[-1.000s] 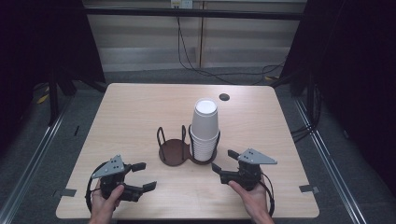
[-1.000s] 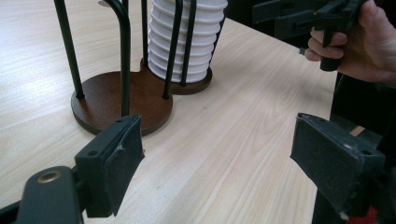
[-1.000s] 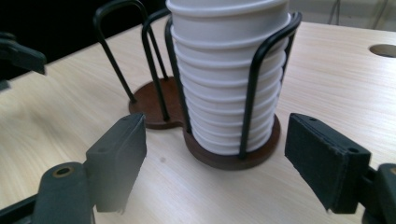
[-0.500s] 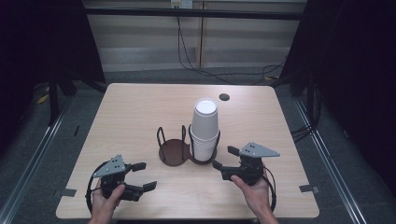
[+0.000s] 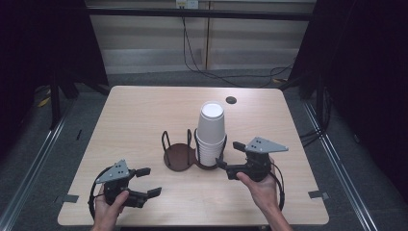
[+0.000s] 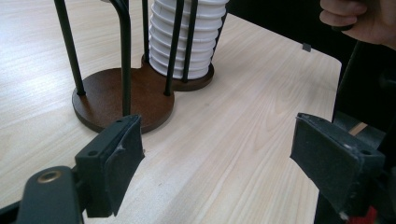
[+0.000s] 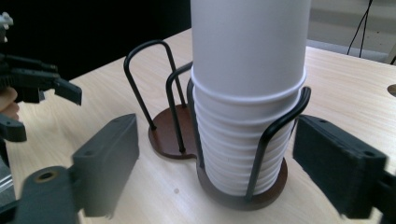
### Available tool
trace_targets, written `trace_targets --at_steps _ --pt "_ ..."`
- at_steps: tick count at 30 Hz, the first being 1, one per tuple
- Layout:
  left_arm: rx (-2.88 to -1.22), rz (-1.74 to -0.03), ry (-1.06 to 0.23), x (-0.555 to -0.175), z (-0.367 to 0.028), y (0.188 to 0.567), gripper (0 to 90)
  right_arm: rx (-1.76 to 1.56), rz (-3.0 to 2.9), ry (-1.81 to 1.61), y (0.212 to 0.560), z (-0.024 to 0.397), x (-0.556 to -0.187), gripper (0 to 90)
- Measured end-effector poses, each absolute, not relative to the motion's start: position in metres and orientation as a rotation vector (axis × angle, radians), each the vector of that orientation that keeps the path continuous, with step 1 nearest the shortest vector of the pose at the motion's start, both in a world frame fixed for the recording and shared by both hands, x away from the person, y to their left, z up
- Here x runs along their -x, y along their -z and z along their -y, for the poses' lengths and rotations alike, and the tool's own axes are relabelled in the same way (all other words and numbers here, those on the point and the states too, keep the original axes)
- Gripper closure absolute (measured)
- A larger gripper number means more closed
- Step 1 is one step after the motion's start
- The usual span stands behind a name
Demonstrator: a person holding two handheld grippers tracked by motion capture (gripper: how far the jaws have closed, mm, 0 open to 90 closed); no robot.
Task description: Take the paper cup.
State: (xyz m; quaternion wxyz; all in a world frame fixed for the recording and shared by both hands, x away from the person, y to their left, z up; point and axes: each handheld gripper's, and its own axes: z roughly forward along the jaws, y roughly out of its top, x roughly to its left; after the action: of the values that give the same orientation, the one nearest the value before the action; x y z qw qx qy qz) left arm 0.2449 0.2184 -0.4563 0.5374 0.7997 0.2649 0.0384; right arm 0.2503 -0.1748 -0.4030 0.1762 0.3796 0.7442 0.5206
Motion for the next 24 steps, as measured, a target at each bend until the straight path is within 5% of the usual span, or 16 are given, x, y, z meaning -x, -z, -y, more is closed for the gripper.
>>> trace_targets --at_steps 5,24 --pt "-1.896 -0.626 -0.094 -0.245 -0.219 0.456 16.7 -1.034 -2.12 -1.482 0.391 0.179 -0.258 20.7" --pt "-1.905 -0.595 -0.1 -0.245 -0.219 0.455 16.0 -1.005 -2.253 -1.433 0.352 0.167 -0.296 14.4"
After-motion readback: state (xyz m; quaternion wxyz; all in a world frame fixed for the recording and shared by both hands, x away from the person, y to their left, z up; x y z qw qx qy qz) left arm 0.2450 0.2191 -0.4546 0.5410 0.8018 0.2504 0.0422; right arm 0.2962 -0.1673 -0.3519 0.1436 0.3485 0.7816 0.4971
